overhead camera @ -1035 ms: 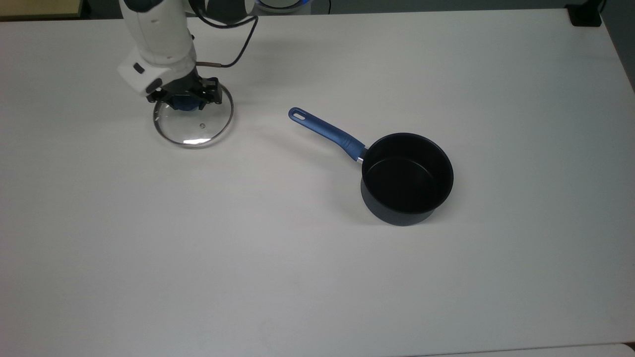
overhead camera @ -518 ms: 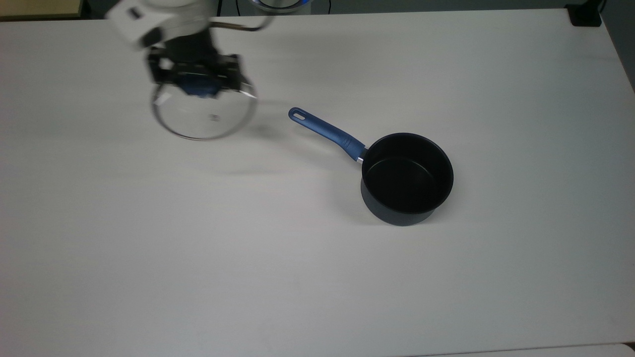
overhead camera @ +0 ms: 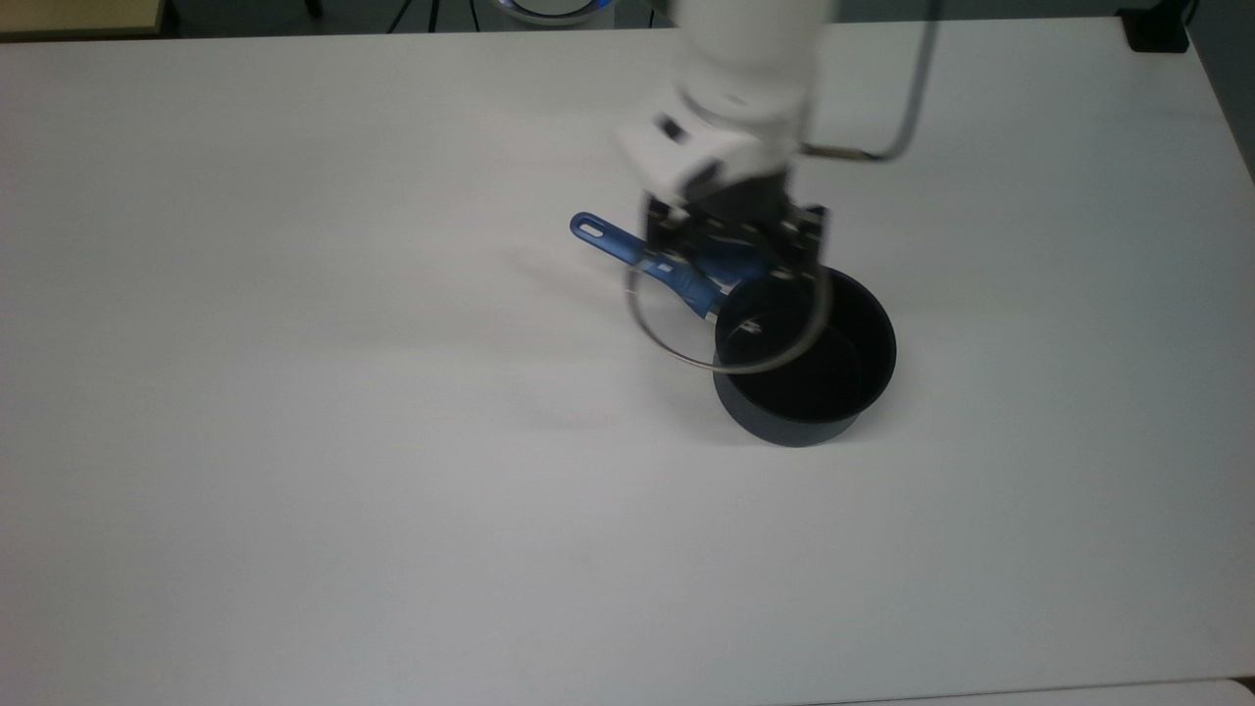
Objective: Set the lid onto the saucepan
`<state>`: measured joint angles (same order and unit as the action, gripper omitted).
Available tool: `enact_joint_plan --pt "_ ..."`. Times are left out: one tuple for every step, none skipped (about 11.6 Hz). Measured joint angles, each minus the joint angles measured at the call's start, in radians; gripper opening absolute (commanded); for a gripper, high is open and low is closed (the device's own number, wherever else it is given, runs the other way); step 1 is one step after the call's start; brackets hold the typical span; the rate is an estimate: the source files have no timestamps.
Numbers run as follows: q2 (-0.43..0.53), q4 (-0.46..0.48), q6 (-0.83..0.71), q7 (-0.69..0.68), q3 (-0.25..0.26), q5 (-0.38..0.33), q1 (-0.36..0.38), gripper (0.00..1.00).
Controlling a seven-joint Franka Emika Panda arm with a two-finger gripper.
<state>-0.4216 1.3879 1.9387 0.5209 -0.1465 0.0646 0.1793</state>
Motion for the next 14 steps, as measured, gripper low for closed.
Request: enact_joint_plan --pt "-0.055 -0.043 0.000 0.040 0.006 0.010 0.043 0.41" --pt "-0.099 -0.069 0.008 0.062 0.009 0.015 0.075 0.41" --pt "-0.138 -0.081 0.020 0.092 0.011 0.017 0.100 0.41" --pt "-0.166 -0.084 0.033 0.120 0.011 0.017 0.112 0.41" --pt "-0.186 -0.090 0.044 0.132 0.011 0.018 0.116 0.42" --pt "-0.194 -0.098 0.045 0.133 0.011 0.018 0.118 0.47" --pt "-0.198 -0.100 0.045 0.133 0.011 0.018 0.122 0.69" --pt "-0.200 -0.101 0.046 0.133 0.011 0.018 0.124 1.00" --pt "-0.200 -0.101 0.046 0.133 0.011 0.018 0.125 1.00" --pt "-0.200 -0.101 0.046 0.133 0.011 0.018 0.127 1.00" --pt "-0.200 -0.101 0.046 0.133 0.011 0.018 0.129 1.00" --pt "-0.196 -0.103 0.046 0.133 0.011 0.018 0.128 1.00" --pt "-0.182 -0.105 0.046 0.133 0.012 0.018 0.125 1.00" --pt "-0.151 -0.104 0.044 0.134 0.016 0.019 0.116 1.00"
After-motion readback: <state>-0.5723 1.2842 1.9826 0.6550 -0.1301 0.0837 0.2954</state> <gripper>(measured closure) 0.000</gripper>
